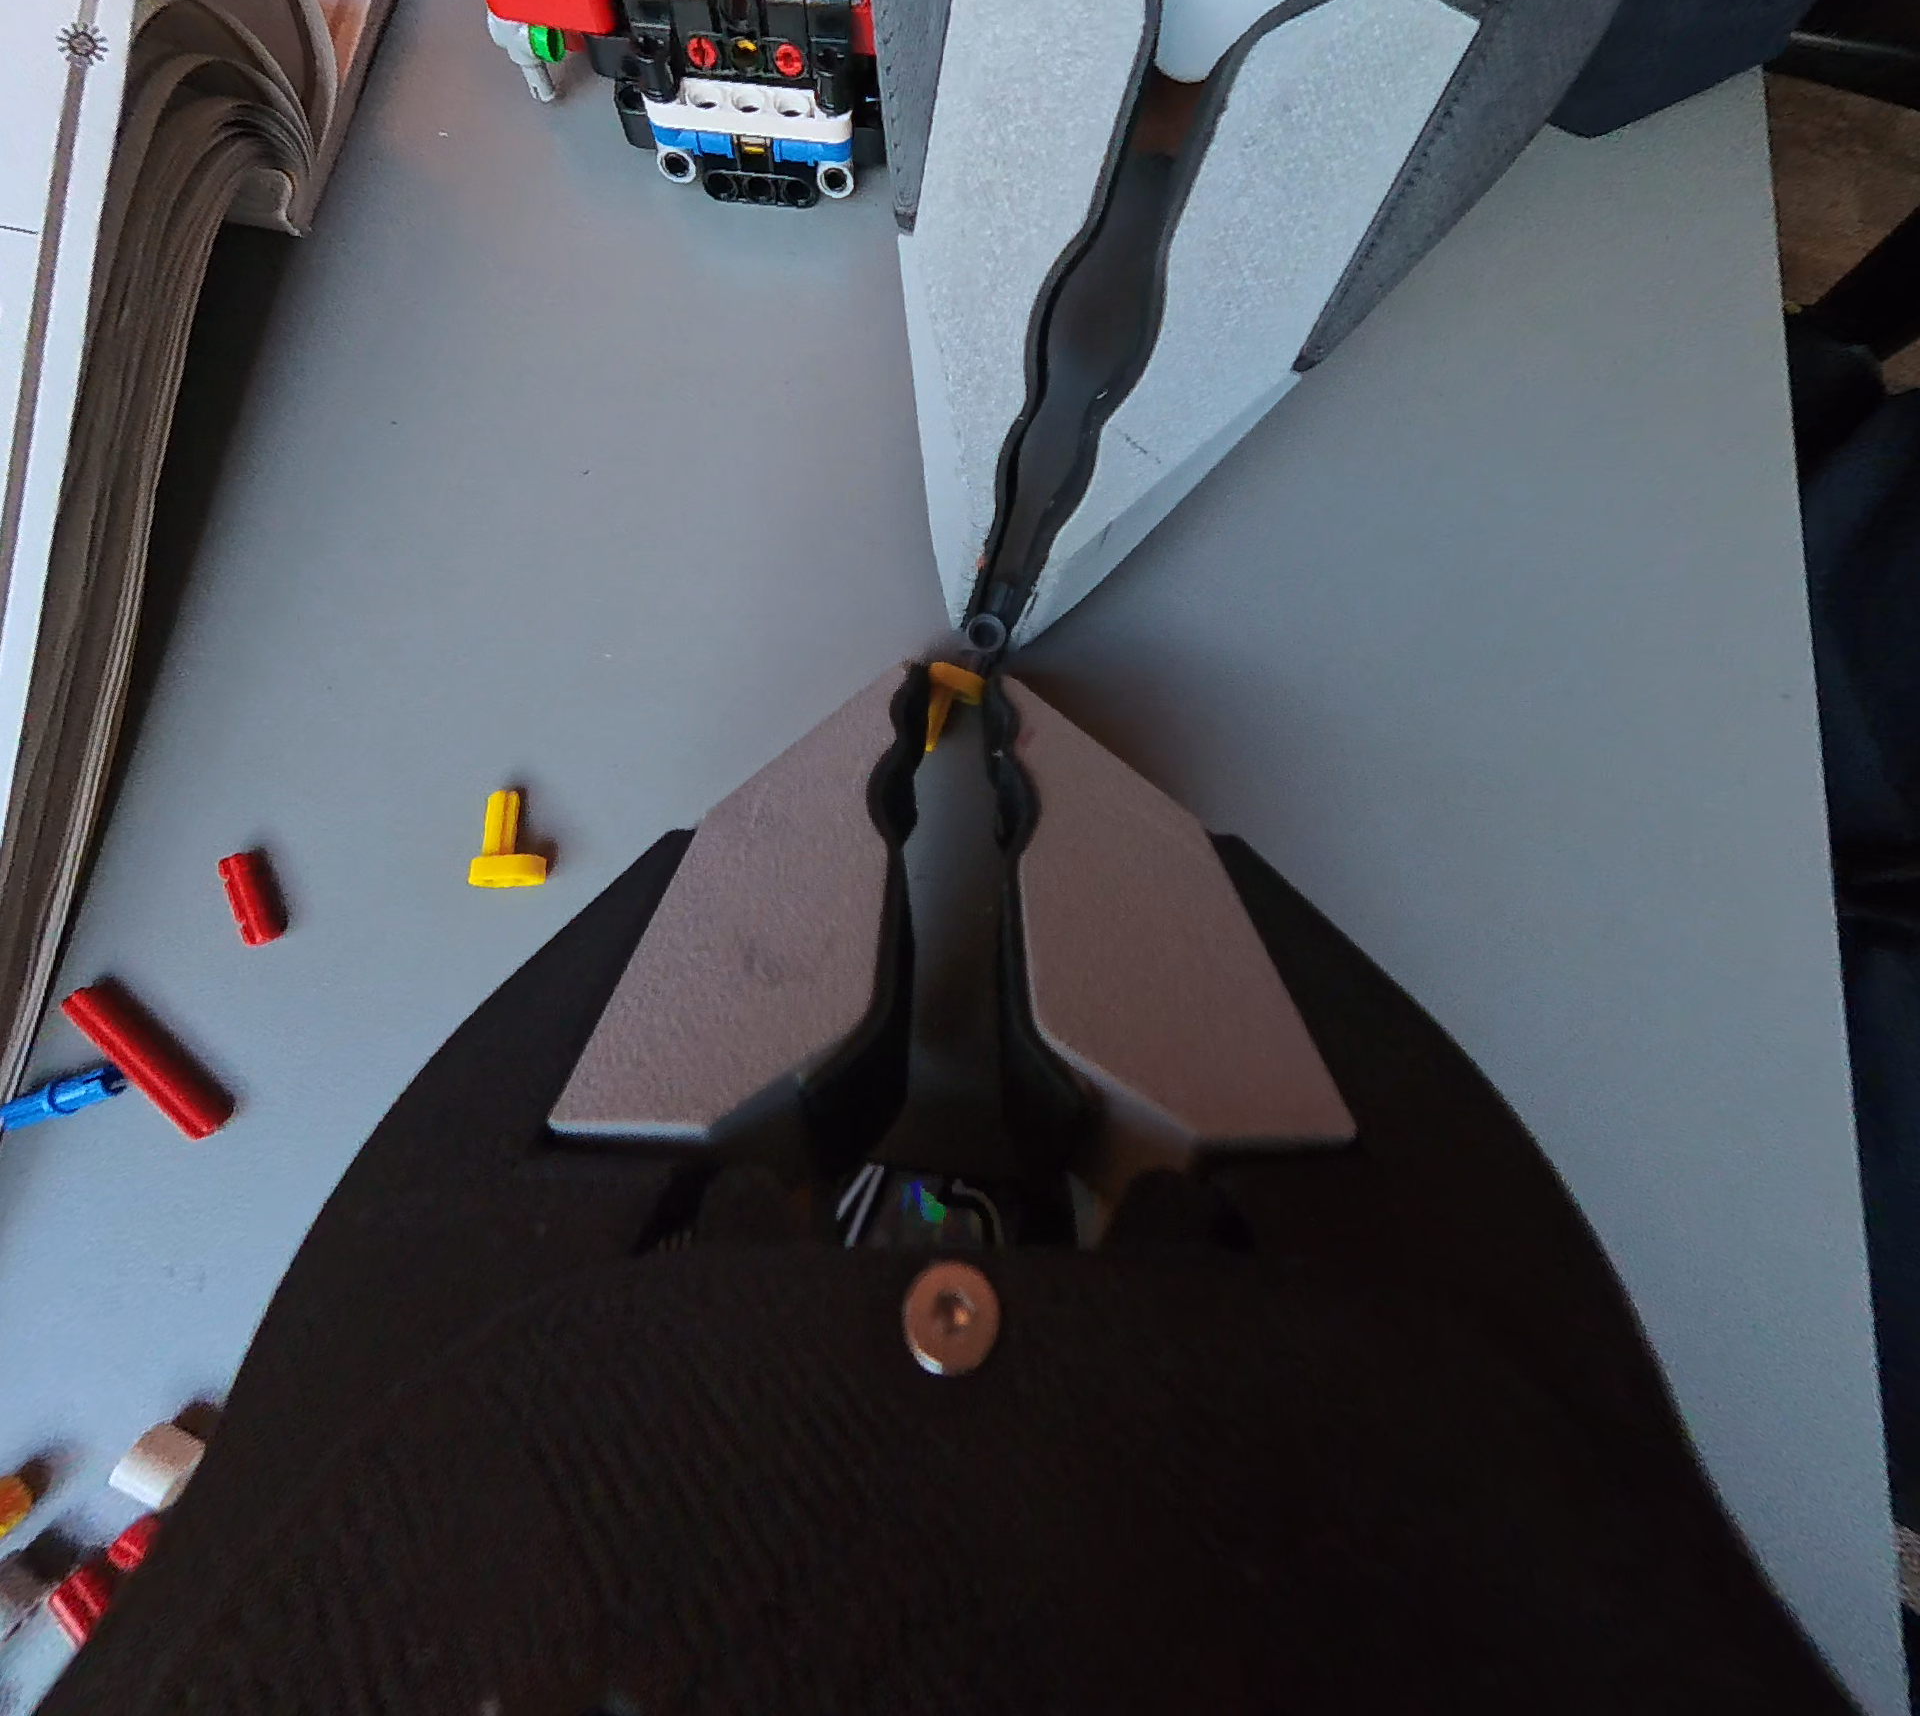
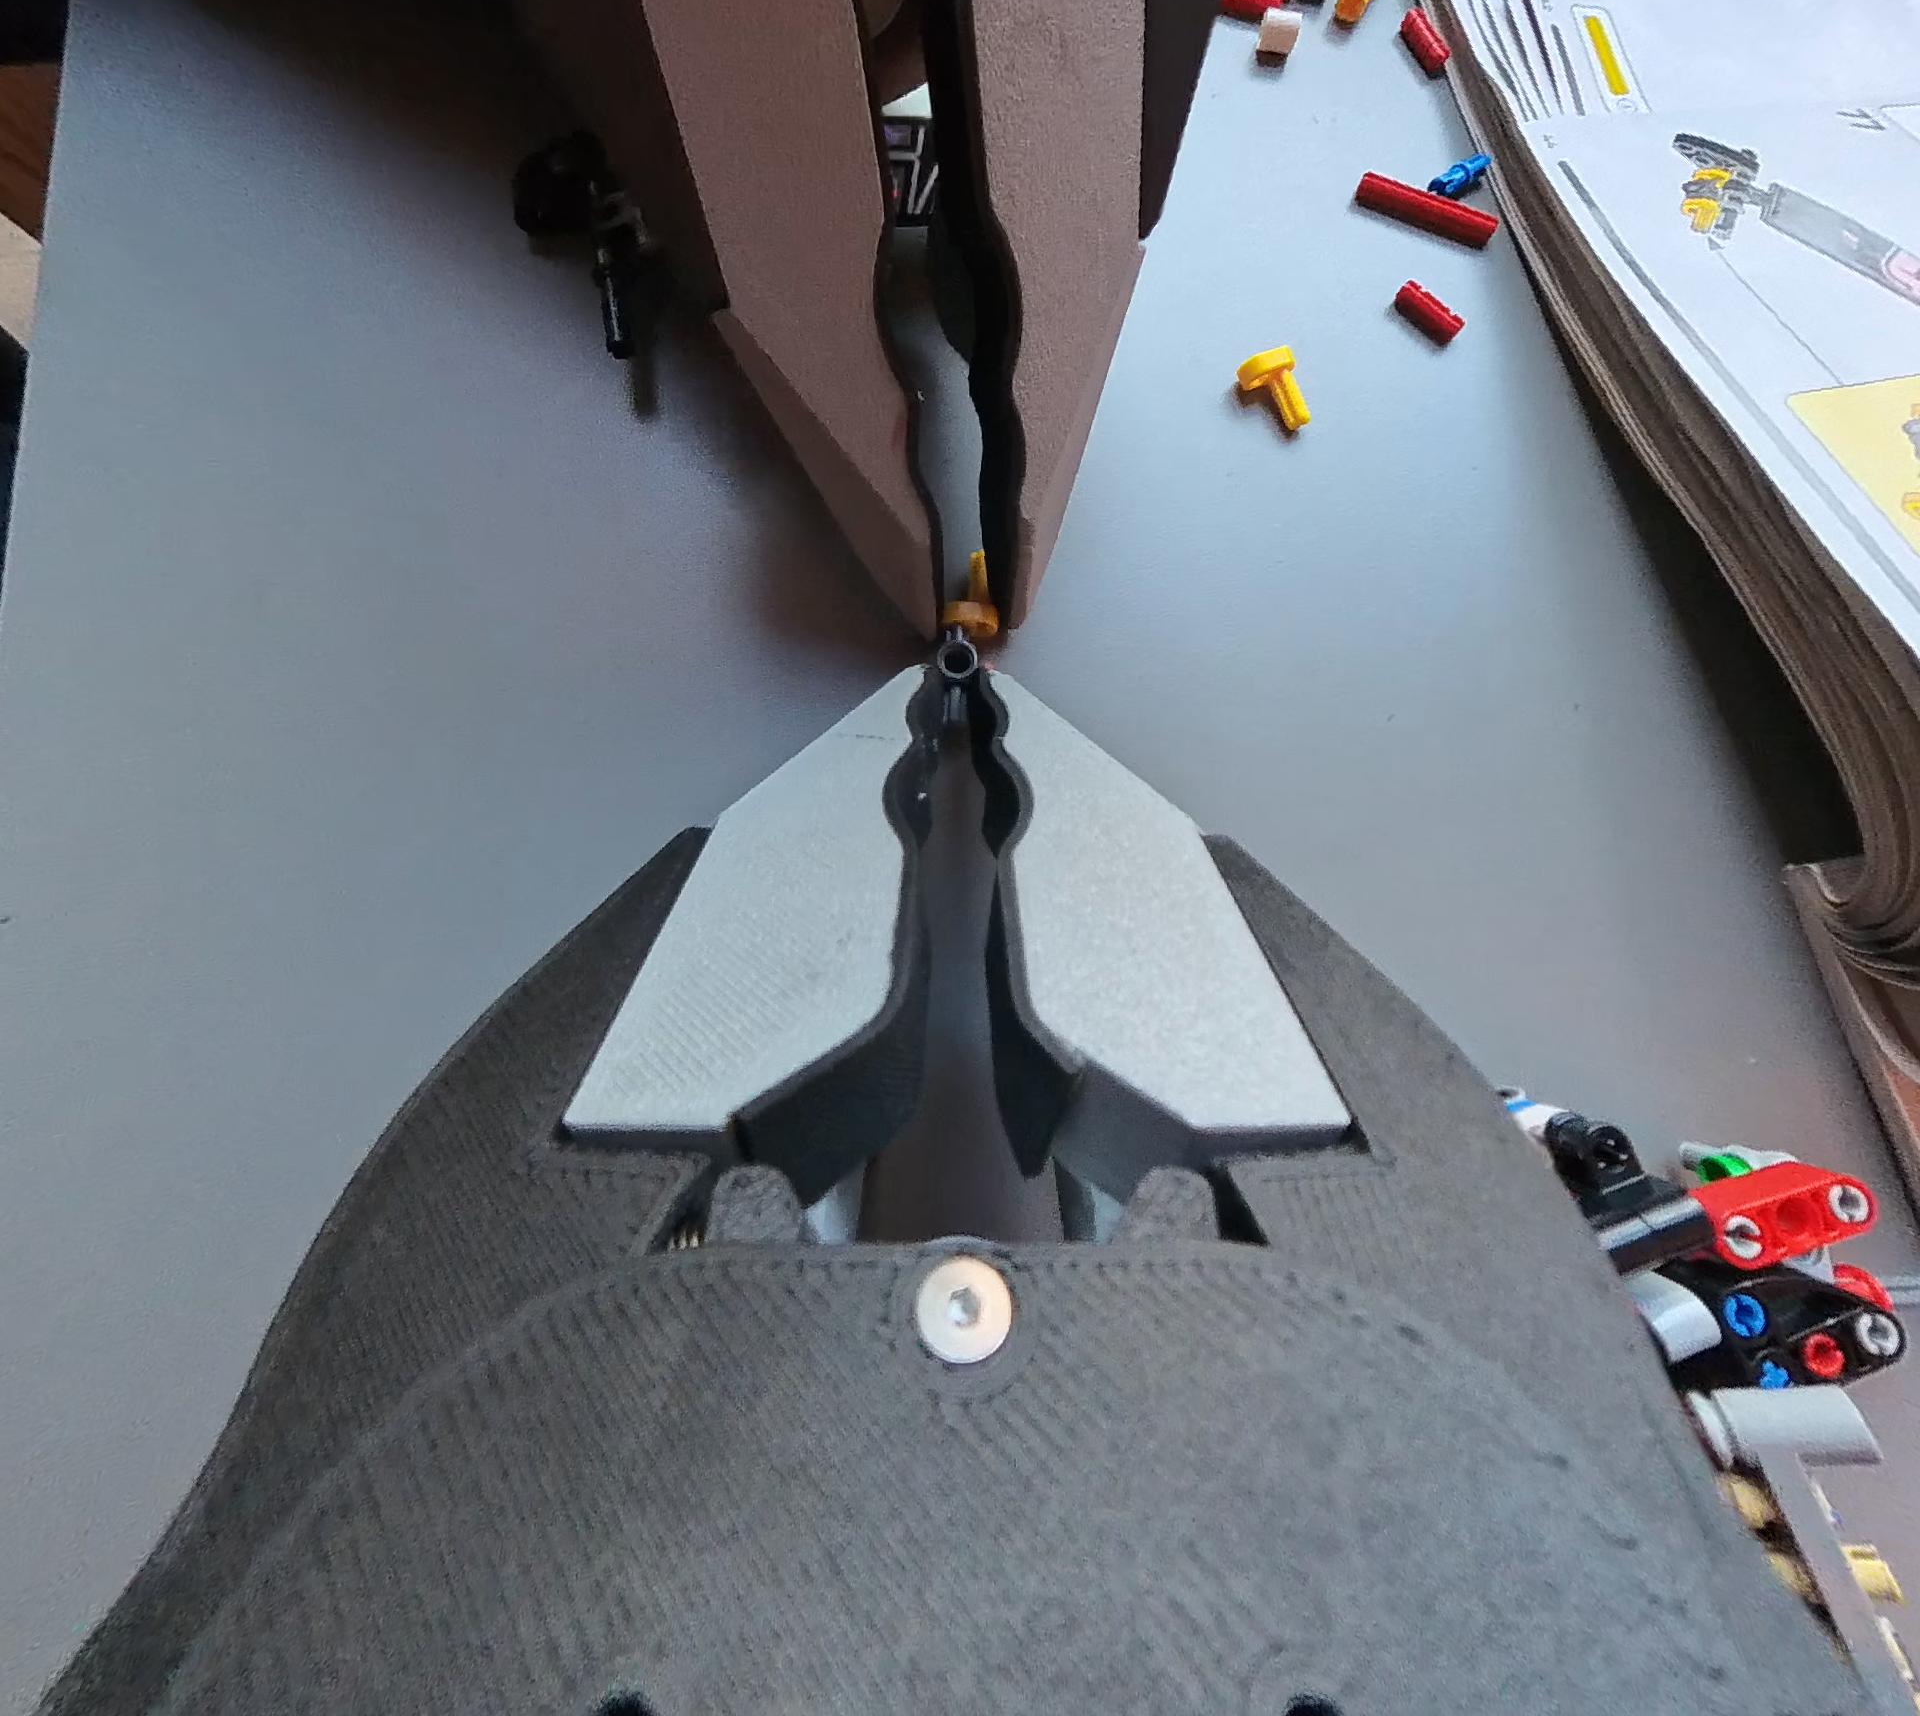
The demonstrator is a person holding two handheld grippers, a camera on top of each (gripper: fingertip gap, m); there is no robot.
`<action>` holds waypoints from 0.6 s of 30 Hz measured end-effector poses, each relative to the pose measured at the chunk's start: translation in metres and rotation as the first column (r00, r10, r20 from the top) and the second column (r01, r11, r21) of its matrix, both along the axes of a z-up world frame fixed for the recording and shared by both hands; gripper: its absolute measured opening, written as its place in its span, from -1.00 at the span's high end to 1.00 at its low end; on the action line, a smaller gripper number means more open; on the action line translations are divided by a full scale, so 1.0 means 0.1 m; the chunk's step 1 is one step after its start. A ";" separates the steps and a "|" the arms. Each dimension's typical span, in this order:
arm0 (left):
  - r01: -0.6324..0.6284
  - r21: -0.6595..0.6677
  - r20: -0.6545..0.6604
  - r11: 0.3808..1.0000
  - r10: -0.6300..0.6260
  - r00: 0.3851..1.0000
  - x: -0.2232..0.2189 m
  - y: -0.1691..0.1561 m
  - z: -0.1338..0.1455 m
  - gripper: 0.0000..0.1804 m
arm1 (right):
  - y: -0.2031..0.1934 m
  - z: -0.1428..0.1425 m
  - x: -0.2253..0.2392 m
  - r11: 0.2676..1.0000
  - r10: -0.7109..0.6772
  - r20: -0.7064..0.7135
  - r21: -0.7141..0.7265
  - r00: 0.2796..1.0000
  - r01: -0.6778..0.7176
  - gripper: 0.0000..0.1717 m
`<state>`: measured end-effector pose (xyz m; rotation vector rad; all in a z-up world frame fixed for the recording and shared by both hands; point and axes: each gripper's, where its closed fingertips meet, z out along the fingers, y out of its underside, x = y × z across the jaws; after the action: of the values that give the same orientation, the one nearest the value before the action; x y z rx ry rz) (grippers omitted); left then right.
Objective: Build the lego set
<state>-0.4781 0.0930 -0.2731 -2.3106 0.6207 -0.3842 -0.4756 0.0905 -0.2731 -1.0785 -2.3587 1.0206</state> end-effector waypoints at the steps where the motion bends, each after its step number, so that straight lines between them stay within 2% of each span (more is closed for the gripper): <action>1: 0.002 0.009 -0.008 1.000 -0.002 1.000 0.00 0.00 0.00 0.92 | 0.00 0.00 0.00 1.000 0.006 -0.006 0.004 1.000 -0.006 0.96; 7: 0.013 0.063 -0.042 0.998 -0.011 0.999 -0.05 -0.05 0.15 0.92 | 0.04 0.06 0.00 0.994 0.019 -0.121 0.105 0.992 -0.006 0.96; 11: -0.018 0.059 0.036 0.998 0.016 0.999 -0.18 -0.09 0.27 0.91 | 0.06 0.21 -0.03 0.989 0.028 -0.242 0.147 0.970 0.008 0.97; 14: -0.018 0.032 0.152 0.999 0.013 0.988 -0.19 -0.12 0.34 0.91 | 0.07 0.32 -0.05 0.985 0.036 -0.318 0.171 0.948 0.020 0.97; 16: -0.004 0.007 0.223 1.000 0.002 0.975 -0.15 -0.13 0.36 0.90 | 0.06 0.35 -0.05 0.978 0.059 -0.362 0.209 0.930 0.019 0.97; 18: -0.002 -0.006 0.237 1.000 0.004 0.971 -0.14 -0.13 0.34 0.94 | 0.03 0.33 -0.04 0.965 0.097 -0.385 0.262 0.918 0.007 0.96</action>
<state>-0.4919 0.0799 -0.2391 -2.2258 0.4973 -0.6503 -0.4800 0.0937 -0.2398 -0.6504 -2.1157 0.8229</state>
